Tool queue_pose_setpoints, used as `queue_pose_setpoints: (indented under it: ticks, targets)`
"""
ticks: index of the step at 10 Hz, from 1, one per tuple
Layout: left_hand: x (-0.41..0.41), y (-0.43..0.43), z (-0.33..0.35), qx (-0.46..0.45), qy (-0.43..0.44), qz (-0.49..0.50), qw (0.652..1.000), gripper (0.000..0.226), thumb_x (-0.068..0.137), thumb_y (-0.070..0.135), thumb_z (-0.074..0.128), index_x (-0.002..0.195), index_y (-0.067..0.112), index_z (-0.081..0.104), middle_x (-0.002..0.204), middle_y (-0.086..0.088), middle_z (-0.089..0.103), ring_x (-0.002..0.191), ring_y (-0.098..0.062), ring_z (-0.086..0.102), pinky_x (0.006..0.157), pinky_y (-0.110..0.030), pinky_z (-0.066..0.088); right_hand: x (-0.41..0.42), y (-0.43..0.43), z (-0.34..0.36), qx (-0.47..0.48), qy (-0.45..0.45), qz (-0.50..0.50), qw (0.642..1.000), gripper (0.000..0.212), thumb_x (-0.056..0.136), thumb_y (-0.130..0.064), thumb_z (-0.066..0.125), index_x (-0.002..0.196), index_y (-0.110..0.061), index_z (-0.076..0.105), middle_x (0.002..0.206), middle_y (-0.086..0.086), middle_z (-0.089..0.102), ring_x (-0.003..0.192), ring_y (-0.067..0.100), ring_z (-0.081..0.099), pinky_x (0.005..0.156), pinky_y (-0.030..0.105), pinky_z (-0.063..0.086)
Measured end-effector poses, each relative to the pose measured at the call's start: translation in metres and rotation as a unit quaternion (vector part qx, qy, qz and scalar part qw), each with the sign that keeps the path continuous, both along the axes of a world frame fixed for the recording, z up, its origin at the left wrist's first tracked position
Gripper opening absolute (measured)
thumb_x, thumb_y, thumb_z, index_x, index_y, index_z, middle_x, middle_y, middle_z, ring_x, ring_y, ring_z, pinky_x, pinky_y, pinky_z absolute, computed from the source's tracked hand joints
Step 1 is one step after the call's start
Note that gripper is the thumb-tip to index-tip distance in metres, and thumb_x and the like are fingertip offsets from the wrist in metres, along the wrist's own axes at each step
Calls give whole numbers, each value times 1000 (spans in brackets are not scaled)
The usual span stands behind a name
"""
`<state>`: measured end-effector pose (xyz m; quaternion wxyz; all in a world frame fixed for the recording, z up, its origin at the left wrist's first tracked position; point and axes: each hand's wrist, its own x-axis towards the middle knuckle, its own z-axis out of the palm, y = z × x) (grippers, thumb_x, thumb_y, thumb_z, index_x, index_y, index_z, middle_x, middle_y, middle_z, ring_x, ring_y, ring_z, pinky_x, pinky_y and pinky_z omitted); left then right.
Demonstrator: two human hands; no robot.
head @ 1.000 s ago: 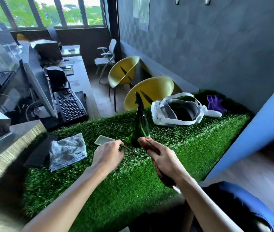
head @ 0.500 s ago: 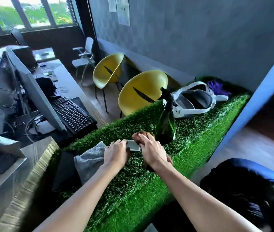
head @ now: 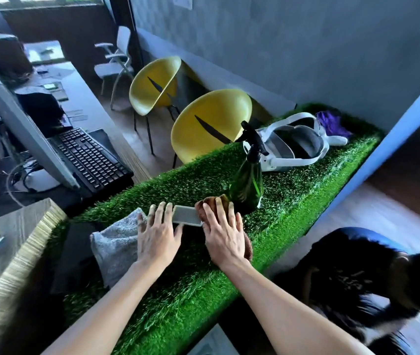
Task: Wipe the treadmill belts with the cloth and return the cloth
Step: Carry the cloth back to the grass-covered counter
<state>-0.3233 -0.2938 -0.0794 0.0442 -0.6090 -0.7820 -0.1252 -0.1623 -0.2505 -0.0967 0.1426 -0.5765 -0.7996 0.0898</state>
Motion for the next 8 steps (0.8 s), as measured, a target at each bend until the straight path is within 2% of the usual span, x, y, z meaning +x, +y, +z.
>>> queue_pose_setpoints:
  ticks: [2,4,6,7,8]
  targets:
    - [-9,-18,-20,-35,-2,14,999,65,95,49,45,141,4,44,146,-13,46,140,-30,35,118,-51,18,-3,4,-12,32,-5,-9,999,55,97,-35,52,149,-28,36,156,10,33,141,41,32,113,49,33]
    - [-9,-24,-30,-40,-4,21,999,75,97,57,13,145,5,39,151,-11,38,145,-25,25,120,-46,7,-5,3,-15,55,-3,-12,998,55,97,-35,52,149,-28,36,156,11,32,140,41,32,113,48,32]
    - [-10,-27,-38,-42,3,22,999,76,97,57,10,145,6,39,152,-10,38,146,-25,24,120,-48,10,-2,0,-15,21,-5,-10,1000,54,99,-39,45,151,-32,30,160,7,24,145,37,25,116,46,26]
    - [-13,-19,-24,-57,-19,21,998,78,95,58,9,146,7,38,152,-10,38,146,-25,24,120,-47,7,-3,10,4,-32,22,13,999,57,101,-46,38,153,-38,19,164,0,9,149,30,10,120,41,15]
    - [-8,-28,-23,-30,-29,25,999,76,94,57,14,146,7,39,151,-10,40,145,-26,27,120,-47,7,14,-2,10,-56,67,16,996,59,99,-51,40,153,-38,19,164,-5,7,150,22,6,121,37,10]
